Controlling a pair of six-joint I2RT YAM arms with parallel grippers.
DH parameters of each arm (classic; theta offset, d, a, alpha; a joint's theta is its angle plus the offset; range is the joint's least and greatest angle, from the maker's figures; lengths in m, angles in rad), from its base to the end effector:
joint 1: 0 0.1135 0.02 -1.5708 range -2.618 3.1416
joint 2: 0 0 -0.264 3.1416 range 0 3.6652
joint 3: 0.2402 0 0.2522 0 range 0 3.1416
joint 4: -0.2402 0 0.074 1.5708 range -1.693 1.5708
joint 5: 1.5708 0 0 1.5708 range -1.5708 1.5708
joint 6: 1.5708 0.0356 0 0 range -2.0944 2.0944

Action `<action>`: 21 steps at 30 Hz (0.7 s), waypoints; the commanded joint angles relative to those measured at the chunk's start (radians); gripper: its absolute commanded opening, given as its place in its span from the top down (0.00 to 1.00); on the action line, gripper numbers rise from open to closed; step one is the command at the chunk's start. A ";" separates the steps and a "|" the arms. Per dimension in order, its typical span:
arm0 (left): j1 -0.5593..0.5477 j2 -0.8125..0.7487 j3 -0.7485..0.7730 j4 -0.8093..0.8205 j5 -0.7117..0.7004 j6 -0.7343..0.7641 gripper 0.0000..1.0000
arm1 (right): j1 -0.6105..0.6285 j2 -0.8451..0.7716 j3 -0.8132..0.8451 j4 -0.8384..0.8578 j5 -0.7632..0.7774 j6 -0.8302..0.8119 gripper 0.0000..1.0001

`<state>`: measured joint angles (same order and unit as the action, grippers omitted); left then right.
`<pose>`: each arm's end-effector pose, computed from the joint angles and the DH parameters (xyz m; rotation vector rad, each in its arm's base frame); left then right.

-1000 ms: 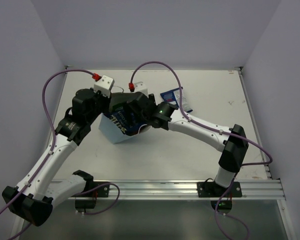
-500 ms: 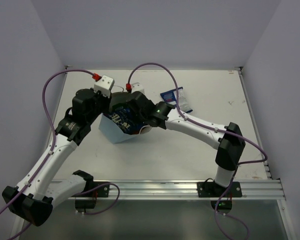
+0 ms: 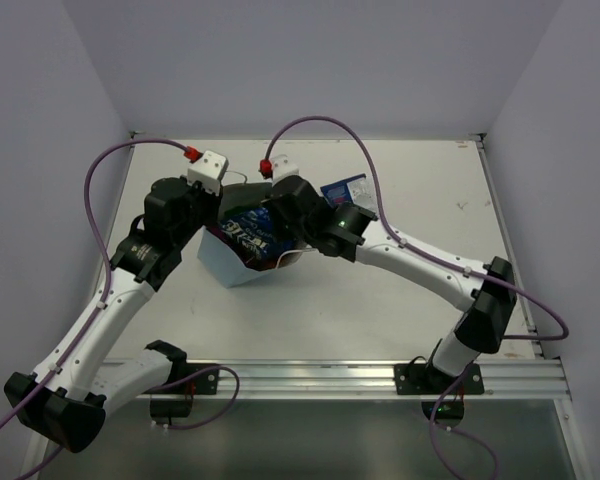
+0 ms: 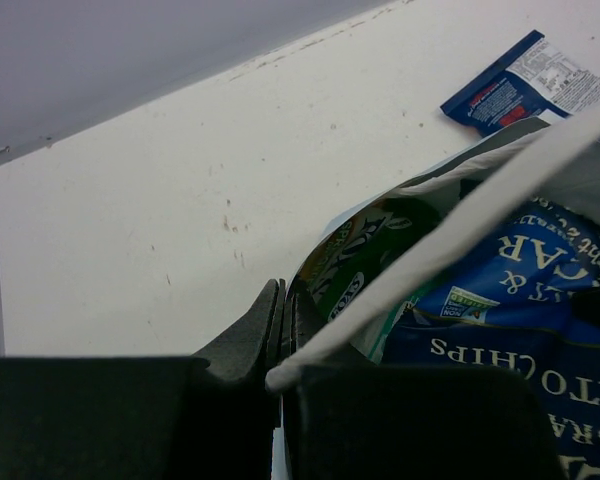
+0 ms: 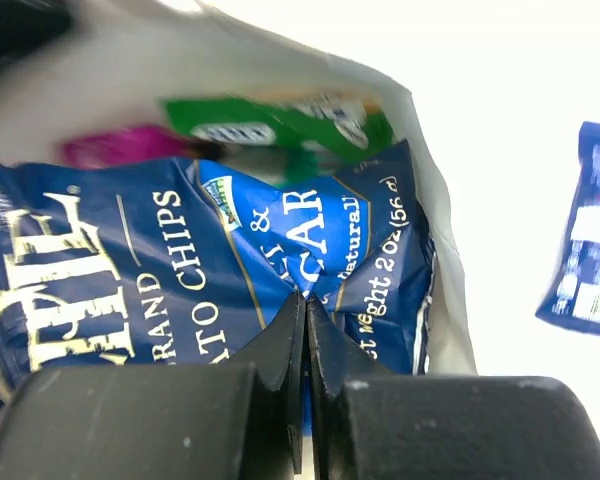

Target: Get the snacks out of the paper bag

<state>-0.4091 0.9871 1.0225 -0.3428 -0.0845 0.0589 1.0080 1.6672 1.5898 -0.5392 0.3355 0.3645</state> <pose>0.2044 -0.0854 0.3693 0.3792 1.8416 -0.1613 0.2138 0.3169 0.3549 -0.5063 2.1199 0.4267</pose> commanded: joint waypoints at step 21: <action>-0.002 -0.036 0.044 0.143 -0.103 -0.024 1.00 | -0.086 -0.408 -0.174 0.269 0.059 -0.286 1.00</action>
<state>-0.4091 0.9871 1.0225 -0.3450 -0.1539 0.0452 0.9791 1.3006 1.4441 -0.3485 0.3058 0.1169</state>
